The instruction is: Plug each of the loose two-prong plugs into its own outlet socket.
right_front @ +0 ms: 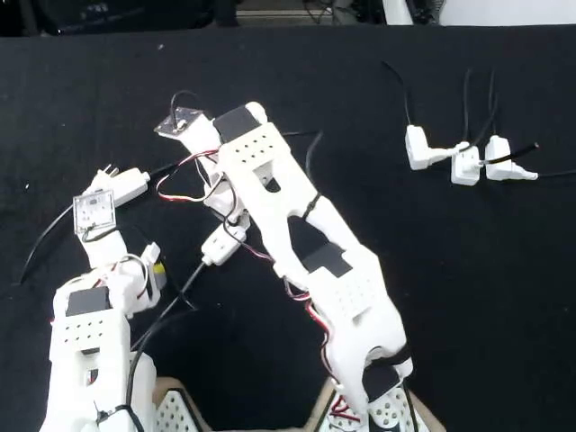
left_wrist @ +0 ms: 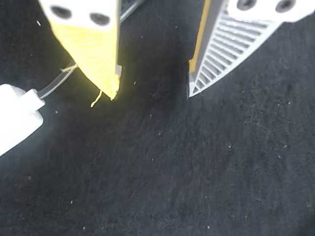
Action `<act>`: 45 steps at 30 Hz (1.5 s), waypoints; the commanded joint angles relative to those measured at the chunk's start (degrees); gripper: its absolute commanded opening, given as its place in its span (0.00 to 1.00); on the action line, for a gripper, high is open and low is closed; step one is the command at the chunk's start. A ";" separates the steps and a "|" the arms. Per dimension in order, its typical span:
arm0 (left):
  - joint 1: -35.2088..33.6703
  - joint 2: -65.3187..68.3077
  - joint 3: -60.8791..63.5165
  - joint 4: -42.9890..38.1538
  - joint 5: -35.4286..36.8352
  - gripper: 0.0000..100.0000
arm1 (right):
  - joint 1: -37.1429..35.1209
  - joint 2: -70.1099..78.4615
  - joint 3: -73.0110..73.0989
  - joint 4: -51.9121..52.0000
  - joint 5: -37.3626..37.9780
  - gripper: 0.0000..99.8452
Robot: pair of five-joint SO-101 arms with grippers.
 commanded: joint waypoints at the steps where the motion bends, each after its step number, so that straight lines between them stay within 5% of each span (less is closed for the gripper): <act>1: -0.75 -0.53 -1.36 1.49 -0.18 0.22 | -0.53 0.66 -2.51 0.62 -0.62 0.01; 29: -0.84 -0.62 -1.71 1.93 -0.18 0.22 | -1.85 -7.43 3.12 0.26 -1.05 0.01; 45: -3.56 -0.62 -2.33 2.02 -0.18 0.22 | -2.29 -0.04 -1.63 -1.32 -0.70 0.01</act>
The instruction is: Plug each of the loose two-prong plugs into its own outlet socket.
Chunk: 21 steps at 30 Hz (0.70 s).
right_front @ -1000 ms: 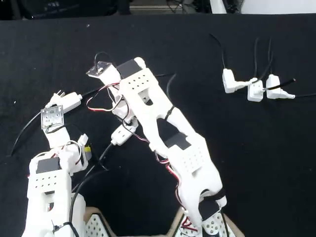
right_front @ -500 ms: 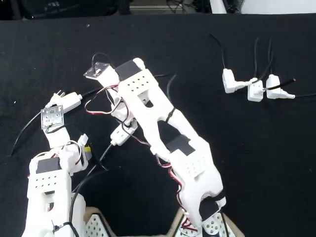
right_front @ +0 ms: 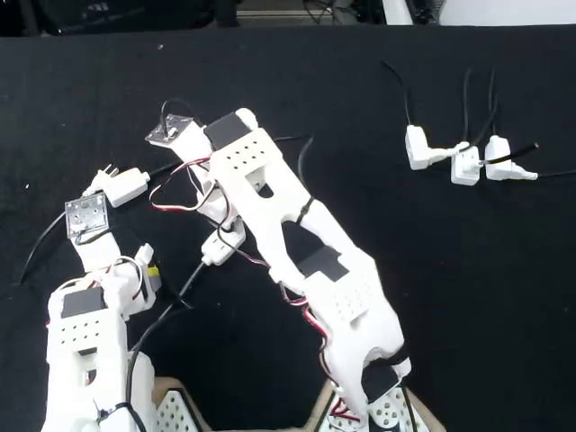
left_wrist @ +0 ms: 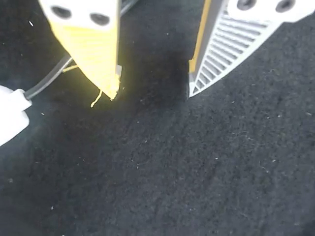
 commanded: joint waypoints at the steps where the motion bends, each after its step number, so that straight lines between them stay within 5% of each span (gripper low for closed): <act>1: -0.92 -0.62 -2.42 0.26 -0.26 0.22 | 0.18 0.75 -3.65 0.18 -0.26 0.01; 14: -0.92 -0.62 -2.42 0.26 -0.26 0.22 | 0.53 5.93 -4.09 1.32 -0.97 0.01; 21: -2.15 -0.62 -2.42 0.26 -0.18 0.22 | 1.05 5.93 -3.47 0.88 -11.52 0.01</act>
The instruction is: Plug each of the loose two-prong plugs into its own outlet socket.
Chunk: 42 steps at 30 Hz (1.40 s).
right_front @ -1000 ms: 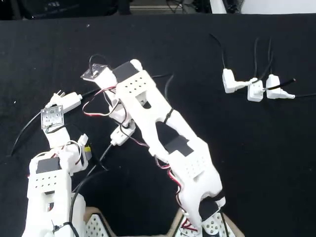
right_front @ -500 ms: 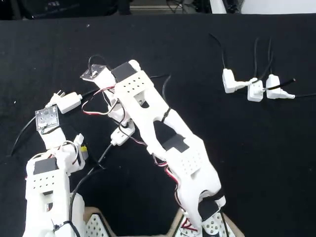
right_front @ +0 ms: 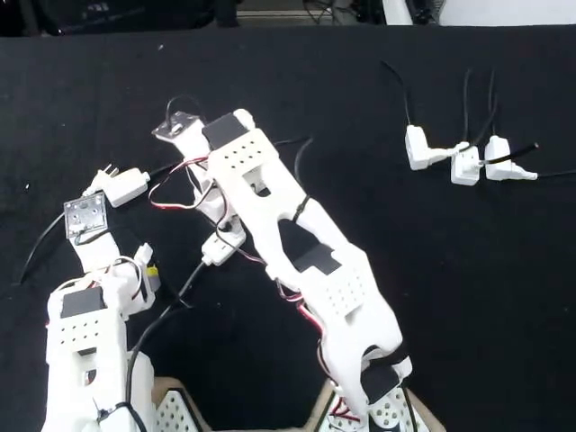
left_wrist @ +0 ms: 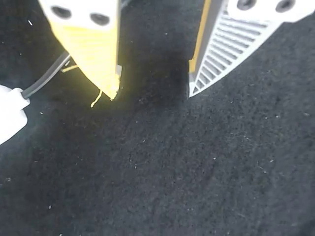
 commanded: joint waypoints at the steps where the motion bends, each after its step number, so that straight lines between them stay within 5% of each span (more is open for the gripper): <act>1: -2.15 -0.62 -2.42 0.26 0.00 0.22 | 0.88 0.84 1.01 -0.26 -3.25 0.01; 20: -2.42 -0.62 -4.26 3.16 0.00 0.22 | 0.79 -2.07 9.19 -4.22 -5.54 0.01; 30: -2.42 -0.62 -4.44 3.34 0.09 0.22 | 0.88 -12.79 26.51 -14.07 -2.55 0.01; 42: -5.58 -0.62 -4.97 3.08 0.26 0.22 | 1.14 -13.14 27.38 -18.29 2.99 0.01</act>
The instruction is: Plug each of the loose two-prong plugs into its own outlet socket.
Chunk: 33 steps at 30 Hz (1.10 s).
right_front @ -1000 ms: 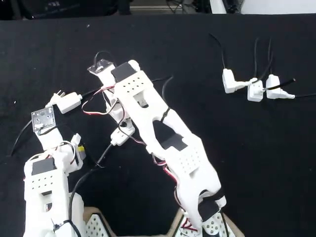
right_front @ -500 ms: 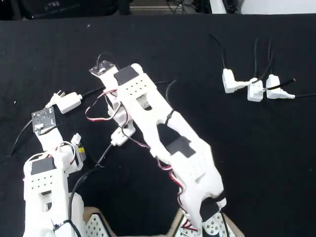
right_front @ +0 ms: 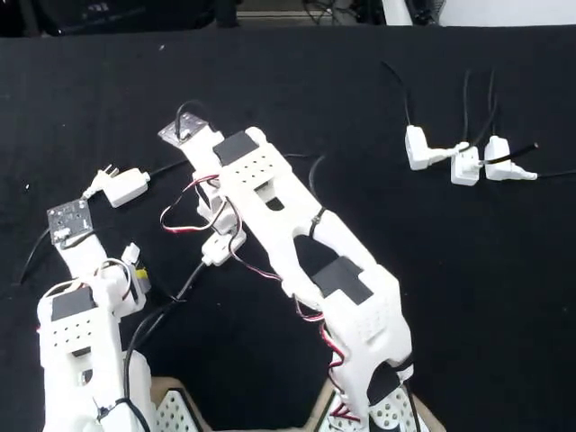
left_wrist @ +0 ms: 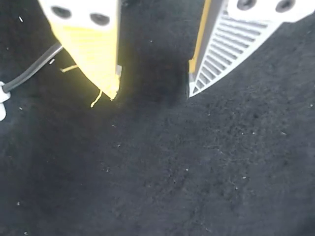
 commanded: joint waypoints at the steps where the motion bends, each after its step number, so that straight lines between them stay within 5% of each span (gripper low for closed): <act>1: -0.57 -0.62 -4.00 0.09 0.09 0.22 | 1.05 0.31 2.15 -0.44 3.43 0.01; 17: -0.48 -0.62 -4.00 0.09 0.09 0.22 | 0.18 -5.76 13.05 -7.65 4.22 0.01; 21: -0.57 -0.62 -4.00 0.09 0.09 0.22 | 1.76 -3.65 12.53 -7.56 -1.76 0.01; 33: -0.48 -0.62 -4.00 0.09 0.09 0.22 | 2.73 3.91 -1.71 3.69 -4.66 0.01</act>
